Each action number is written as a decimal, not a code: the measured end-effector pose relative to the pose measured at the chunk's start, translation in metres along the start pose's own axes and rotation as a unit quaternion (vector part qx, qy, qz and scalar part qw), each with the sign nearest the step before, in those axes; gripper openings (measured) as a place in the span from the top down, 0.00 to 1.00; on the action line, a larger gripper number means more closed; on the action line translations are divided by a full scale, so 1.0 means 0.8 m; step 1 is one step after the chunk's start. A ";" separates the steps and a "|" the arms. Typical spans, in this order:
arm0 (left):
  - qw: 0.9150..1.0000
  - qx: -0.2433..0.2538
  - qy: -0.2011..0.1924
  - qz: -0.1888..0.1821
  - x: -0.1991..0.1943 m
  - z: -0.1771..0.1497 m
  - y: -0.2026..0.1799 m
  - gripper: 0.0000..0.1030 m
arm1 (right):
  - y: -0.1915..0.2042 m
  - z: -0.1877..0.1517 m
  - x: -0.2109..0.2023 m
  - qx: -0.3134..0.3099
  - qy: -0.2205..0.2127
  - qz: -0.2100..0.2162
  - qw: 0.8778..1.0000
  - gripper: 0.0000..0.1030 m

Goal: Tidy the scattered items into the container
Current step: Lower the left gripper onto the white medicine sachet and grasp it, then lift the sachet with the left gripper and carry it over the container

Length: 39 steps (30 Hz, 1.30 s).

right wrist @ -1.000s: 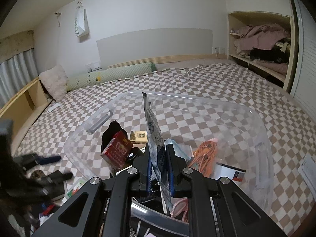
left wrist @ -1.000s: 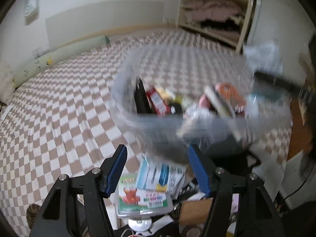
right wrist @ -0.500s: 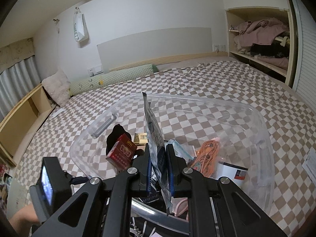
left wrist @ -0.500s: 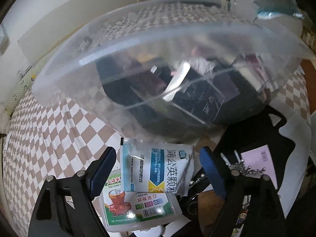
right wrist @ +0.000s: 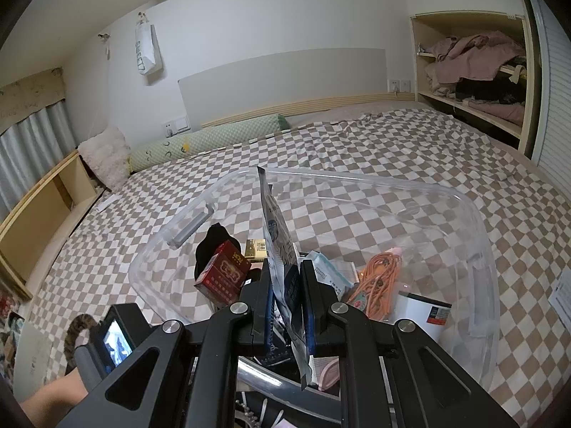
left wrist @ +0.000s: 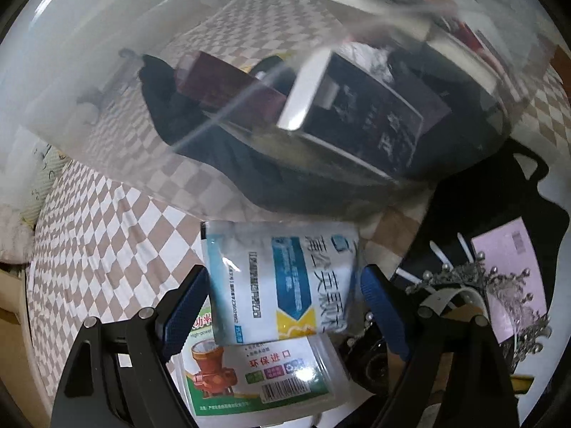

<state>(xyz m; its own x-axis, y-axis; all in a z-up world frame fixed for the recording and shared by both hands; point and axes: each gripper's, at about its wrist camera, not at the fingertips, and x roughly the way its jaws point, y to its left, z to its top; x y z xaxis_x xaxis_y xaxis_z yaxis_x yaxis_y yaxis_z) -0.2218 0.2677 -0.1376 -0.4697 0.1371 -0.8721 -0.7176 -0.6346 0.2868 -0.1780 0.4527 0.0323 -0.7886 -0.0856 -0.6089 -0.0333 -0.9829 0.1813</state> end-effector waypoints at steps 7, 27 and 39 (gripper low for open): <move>1.000 -0.017 -0.003 -0.010 0.000 -0.001 0.005 0.39 | -0.001 0.000 0.000 0.001 0.001 0.000 1.000 0.86; 0.998 -0.053 -0.015 -0.036 -0.045 -0.037 0.045 0.44 | 0.003 0.003 -0.006 0.007 -0.005 0.004 1.000 0.86; 0.983 -0.161 -0.082 -0.031 -0.121 -0.061 0.118 0.44 | 0.003 0.001 -0.002 0.017 -0.003 0.010 1.000 0.86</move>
<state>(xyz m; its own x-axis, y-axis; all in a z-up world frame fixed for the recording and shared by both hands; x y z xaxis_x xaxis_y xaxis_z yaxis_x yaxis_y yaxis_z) -0.2190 0.1576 -0.0458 -0.5250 0.2871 -0.8012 -0.5603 -0.8252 0.0714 -0.1774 0.4504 0.0344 -0.7928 -0.1050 -0.6004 -0.0373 -0.9748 0.2197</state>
